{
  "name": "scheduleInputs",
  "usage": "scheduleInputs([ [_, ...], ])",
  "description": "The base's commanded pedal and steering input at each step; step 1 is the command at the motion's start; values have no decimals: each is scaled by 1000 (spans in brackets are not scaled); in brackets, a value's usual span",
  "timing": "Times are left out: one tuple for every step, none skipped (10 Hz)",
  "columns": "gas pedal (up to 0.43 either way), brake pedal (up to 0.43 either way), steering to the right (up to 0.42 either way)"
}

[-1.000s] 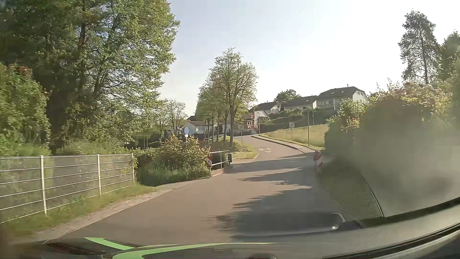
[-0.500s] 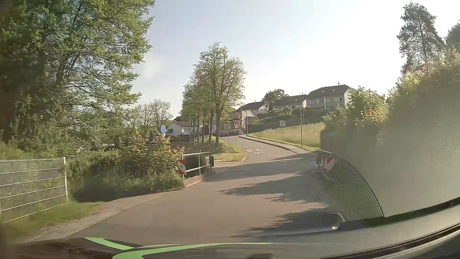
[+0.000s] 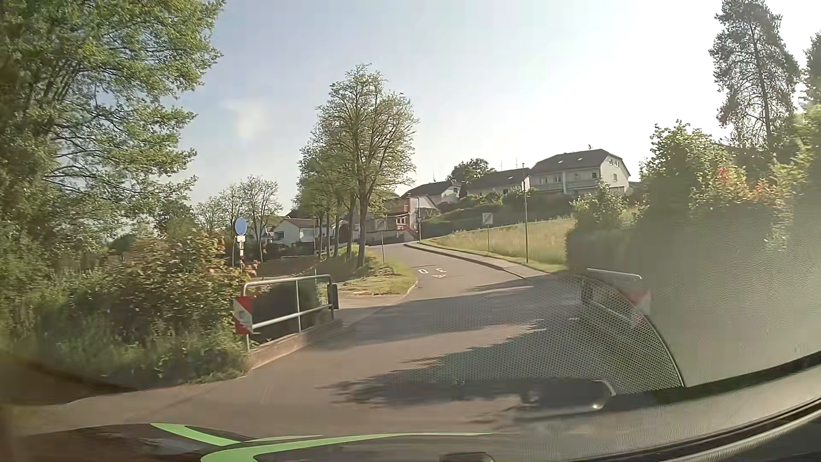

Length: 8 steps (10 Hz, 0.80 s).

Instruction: Follow the waypoints while adhering to traffic rules and regulations

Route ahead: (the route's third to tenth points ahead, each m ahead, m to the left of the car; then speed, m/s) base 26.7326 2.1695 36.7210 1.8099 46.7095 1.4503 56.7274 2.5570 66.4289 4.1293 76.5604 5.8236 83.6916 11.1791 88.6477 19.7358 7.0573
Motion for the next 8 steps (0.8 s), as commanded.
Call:
scheduleInputs([
  [47, 0, 53],
  [47, 0, 53],
  [47, 0, 53],
  [47, 0, 52],
  [47, 0, 51],
  [47, 0, 51],
  [47, 0, 51],
  [47, 0, 51],
])
